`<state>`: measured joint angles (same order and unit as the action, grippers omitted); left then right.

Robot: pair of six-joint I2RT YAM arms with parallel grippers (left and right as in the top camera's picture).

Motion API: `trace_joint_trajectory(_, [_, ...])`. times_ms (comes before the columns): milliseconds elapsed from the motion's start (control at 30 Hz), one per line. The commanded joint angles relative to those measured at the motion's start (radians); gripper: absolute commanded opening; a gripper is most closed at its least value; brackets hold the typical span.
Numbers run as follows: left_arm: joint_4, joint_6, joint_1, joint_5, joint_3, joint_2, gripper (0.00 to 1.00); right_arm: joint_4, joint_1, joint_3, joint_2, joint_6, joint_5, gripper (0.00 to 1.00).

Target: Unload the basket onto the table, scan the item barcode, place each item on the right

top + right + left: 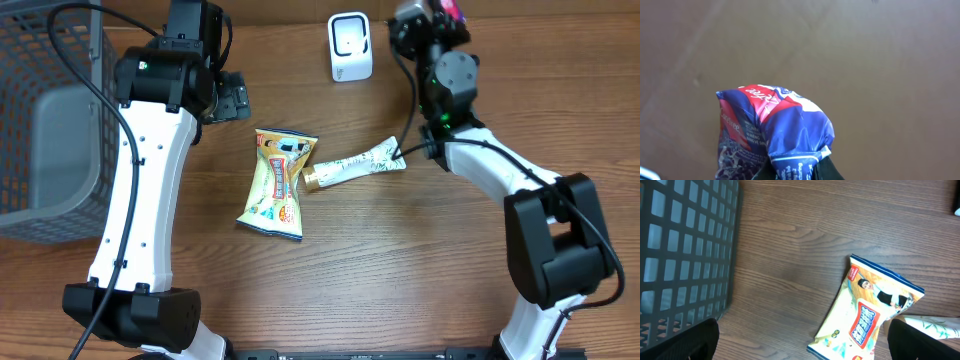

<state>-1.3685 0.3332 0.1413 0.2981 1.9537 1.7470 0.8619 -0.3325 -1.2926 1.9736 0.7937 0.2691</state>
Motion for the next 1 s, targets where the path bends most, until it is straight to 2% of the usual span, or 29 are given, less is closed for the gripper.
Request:
trace_joint_trajectory(0, [0.000, -0.019, -0.005, -0.004, -0.001, 0.001, 1.00, 0.000, -0.043, -0.074, 0.064, 0.116, -0.078, 0.04])
trace_joint_trajectory(133, [0.000, -0.019, -0.004, -0.004, -0.001, 0.001, 1.00, 0.006, -0.082, -0.129, 0.163, 0.314, -0.111, 0.04])
trace_joint_trajectory(367, [0.000, -0.019, -0.004, -0.004, -0.001, 0.001, 1.00, 0.164, -0.094, -0.284, 0.361, 0.578, -0.168, 0.04])
trace_joint_trajectory(533, [0.000, -0.019, -0.003, -0.004, -0.001, 0.001, 1.00, 0.159, -0.094, -0.359, 0.408, 0.578, -0.210, 0.04])
trace_joint_trajectory(700, [0.000, -0.019, -0.003, -0.004, -0.001, 0.001, 1.00, 0.116, -0.089, -0.376, 0.412, 0.689, -0.317, 0.04])
trace_joint_trajectory(967, [0.000, -0.019, -0.003, -0.004, -0.001, 0.001, 1.00, 0.009, -0.086, -0.405, 0.426, 0.688, -0.336, 0.04])
